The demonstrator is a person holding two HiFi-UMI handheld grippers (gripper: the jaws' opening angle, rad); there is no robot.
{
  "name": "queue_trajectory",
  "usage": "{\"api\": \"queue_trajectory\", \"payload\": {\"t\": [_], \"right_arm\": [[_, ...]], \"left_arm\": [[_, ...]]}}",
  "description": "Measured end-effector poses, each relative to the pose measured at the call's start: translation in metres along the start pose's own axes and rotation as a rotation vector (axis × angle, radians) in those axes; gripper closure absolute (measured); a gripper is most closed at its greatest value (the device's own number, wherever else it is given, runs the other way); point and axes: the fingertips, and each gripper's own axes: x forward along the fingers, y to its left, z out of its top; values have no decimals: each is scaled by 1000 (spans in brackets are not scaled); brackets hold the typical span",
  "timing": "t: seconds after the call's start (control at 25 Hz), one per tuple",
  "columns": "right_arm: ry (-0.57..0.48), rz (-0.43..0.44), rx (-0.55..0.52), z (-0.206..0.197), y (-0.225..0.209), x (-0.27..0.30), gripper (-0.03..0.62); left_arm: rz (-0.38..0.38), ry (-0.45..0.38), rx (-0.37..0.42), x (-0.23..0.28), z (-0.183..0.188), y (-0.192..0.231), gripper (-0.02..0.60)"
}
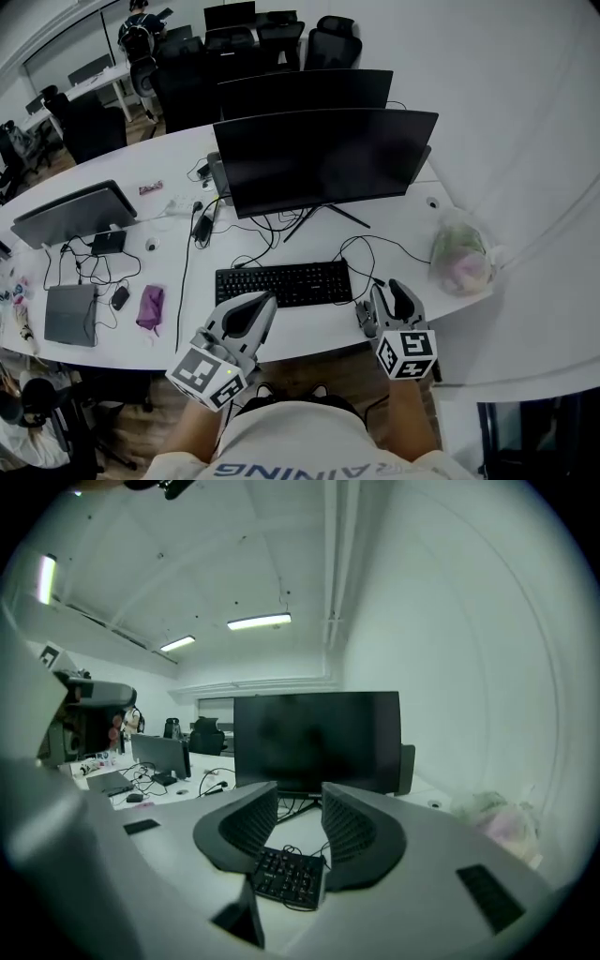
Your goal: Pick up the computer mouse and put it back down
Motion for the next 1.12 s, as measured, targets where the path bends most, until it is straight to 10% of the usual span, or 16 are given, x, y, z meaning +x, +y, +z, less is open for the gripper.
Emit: {"api": "queue_trajectory", "payload": {"t": [0.2,1.12], "right_arm": [[-108,-9,-5,40,9,-20,527],[-265,27,-75,111,49,-72,572]], "left_arm": [[-10,-10,3,-5,4,-1,577],[-43,-30,6,-18,10,0,577]]}}
